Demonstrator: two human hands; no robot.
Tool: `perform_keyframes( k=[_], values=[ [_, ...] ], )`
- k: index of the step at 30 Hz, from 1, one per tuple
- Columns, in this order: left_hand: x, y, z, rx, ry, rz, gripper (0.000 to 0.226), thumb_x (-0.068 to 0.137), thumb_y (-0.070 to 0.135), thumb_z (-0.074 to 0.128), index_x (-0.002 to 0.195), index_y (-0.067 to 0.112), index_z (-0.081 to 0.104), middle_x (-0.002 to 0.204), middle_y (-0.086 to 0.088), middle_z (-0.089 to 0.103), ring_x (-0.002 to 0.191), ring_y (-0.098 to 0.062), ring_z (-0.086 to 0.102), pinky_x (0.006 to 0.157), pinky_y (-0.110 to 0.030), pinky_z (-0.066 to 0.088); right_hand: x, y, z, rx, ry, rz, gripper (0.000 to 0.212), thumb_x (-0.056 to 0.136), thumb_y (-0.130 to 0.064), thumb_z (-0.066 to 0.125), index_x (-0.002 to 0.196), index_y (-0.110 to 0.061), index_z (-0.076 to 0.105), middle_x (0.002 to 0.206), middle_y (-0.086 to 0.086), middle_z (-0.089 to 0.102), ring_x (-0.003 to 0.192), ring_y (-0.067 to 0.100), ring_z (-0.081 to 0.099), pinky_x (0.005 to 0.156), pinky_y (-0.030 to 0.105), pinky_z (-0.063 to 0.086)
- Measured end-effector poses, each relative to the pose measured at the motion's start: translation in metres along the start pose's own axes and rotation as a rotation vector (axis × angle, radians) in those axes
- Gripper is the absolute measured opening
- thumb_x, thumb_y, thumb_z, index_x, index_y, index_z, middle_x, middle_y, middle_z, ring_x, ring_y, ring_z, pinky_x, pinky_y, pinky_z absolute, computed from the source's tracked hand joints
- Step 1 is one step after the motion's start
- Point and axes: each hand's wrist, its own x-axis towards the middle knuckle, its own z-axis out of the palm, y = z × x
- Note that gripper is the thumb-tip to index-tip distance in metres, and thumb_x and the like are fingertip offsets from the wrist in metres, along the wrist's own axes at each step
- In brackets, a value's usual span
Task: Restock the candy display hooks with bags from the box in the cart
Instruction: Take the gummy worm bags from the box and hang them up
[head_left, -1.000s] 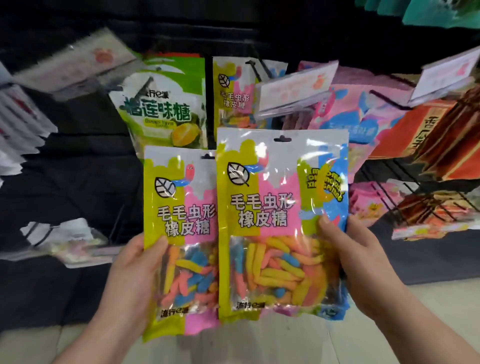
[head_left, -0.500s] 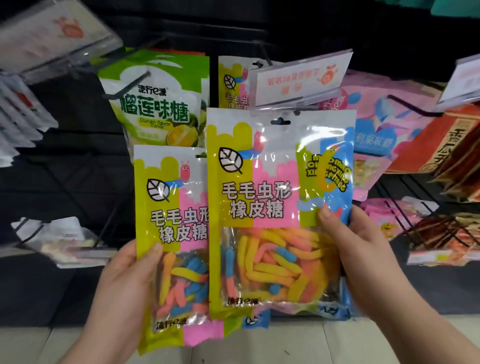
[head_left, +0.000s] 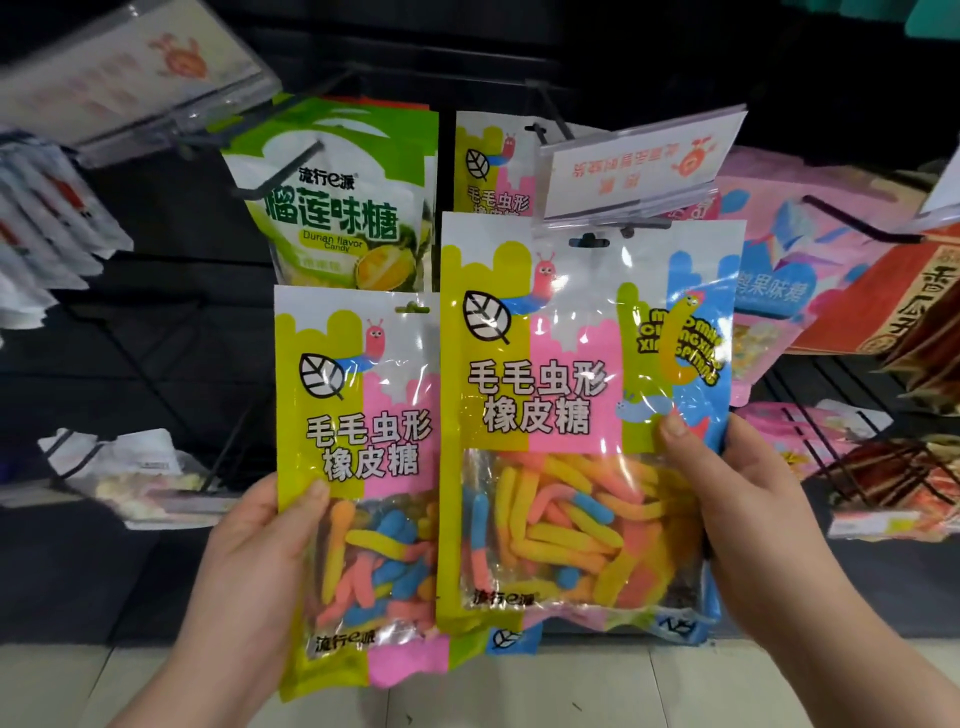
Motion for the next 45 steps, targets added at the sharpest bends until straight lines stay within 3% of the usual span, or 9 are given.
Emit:
perform_keyframes(
  k=[11,17,23,29,34,36,39,43,45],
  values=[
    [0.006,0.000,-0.006,-0.001,-0.003,-0.023,0.017,0.095,0.010,0.050,0.102,0.005,0.065,0.079,-0.012,0.075,0.062,-0.024,0.073,0.048,-0.033,0.058,0.001,-0.002,-0.003,0.019,0.037,0.035,0.023,0.082,-0.027,0.061,0.101,-0.016,0.068,0.087,0.004,0.075,0.075,0.022,0.071,0.075,0.048,0.058],
    [0.009,-0.001,-0.010,0.035,0.005,-0.036,0.018,0.095,0.013,0.050,0.103,0.006,0.066,0.088,-0.018,0.074,0.066,-0.030,0.073,0.054,-0.041,0.060,-0.006,-0.003,-0.003,0.008,-0.006,0.063,0.034,0.071,-0.035,0.064,0.098,-0.015,0.069,0.087,0.008,0.076,0.072,0.024,0.072,0.068,0.044,0.060],
    [0.011,-0.002,-0.012,0.017,0.027,-0.030,0.018,0.095,0.012,0.051,0.104,0.006,0.065,0.080,-0.010,0.076,0.064,-0.023,0.073,0.049,-0.034,0.059,0.012,-0.001,-0.001,-0.007,0.026,0.026,0.019,0.086,-0.027,0.062,0.100,-0.016,0.068,0.077,-0.001,0.074,0.066,0.017,0.070,0.059,0.036,0.058],
    [0.013,-0.003,-0.014,0.016,0.033,-0.019,0.017,0.095,0.011,0.050,0.094,0.009,0.067,0.079,-0.008,0.076,0.063,-0.023,0.073,0.048,-0.034,0.059,0.049,-0.001,0.006,-0.055,0.059,0.003,0.020,0.091,-0.023,0.060,0.109,-0.016,0.066,0.094,0.005,0.075,0.079,0.021,0.073,0.071,0.040,0.059],
    [0.016,-0.001,-0.019,0.045,0.056,0.014,0.023,0.097,0.010,0.047,0.080,0.011,0.061,0.054,-0.001,0.065,0.034,-0.015,0.058,0.029,-0.022,0.041,0.083,-0.007,0.014,-0.149,0.099,-0.050,0.027,0.092,-0.026,0.060,0.117,-0.014,0.063,0.101,0.006,0.070,0.088,0.027,0.068,0.080,0.043,0.055],
    [0.018,-0.002,-0.022,0.057,0.065,0.016,0.022,0.097,0.010,0.047,0.083,0.012,0.065,0.060,-0.002,0.070,0.041,-0.017,0.063,0.036,-0.028,0.049,0.096,-0.008,0.017,-0.172,0.113,-0.064,0.027,0.093,-0.026,0.059,0.116,-0.012,0.062,0.094,0.004,0.067,0.079,0.022,0.064,0.069,0.034,0.055],
    [0.020,-0.002,-0.028,0.091,0.111,0.025,0.022,0.096,0.011,0.051,0.084,0.016,0.068,0.074,-0.004,0.076,0.062,-0.021,0.072,0.069,-0.041,0.056,0.111,-0.006,0.020,-0.218,0.131,-0.130,0.016,0.094,-0.025,0.058,0.108,-0.018,0.061,0.084,-0.005,0.065,0.064,0.006,0.063,0.049,0.016,0.051],
    [0.018,0.000,-0.031,0.084,0.133,0.007,0.019,0.097,0.011,0.050,0.087,0.014,0.066,0.069,-0.001,0.075,0.056,-0.016,0.071,0.052,-0.036,0.058,0.128,0.008,0.023,-0.278,0.163,-0.169,0.014,0.093,-0.028,0.059,0.106,-0.022,0.059,0.091,-0.005,0.066,0.082,0.012,0.063,0.075,0.031,0.055],
    [0.018,0.000,-0.030,0.075,0.120,0.001,0.019,0.097,0.010,0.049,0.091,0.013,0.067,0.076,-0.004,0.076,0.061,-0.018,0.072,0.054,-0.035,0.059,0.134,0.014,0.026,-0.287,0.158,-0.146,0.024,0.093,-0.031,0.058,0.113,-0.018,0.060,0.102,0.002,0.067,0.088,0.017,0.063,0.080,0.035,0.055]
  ],
)
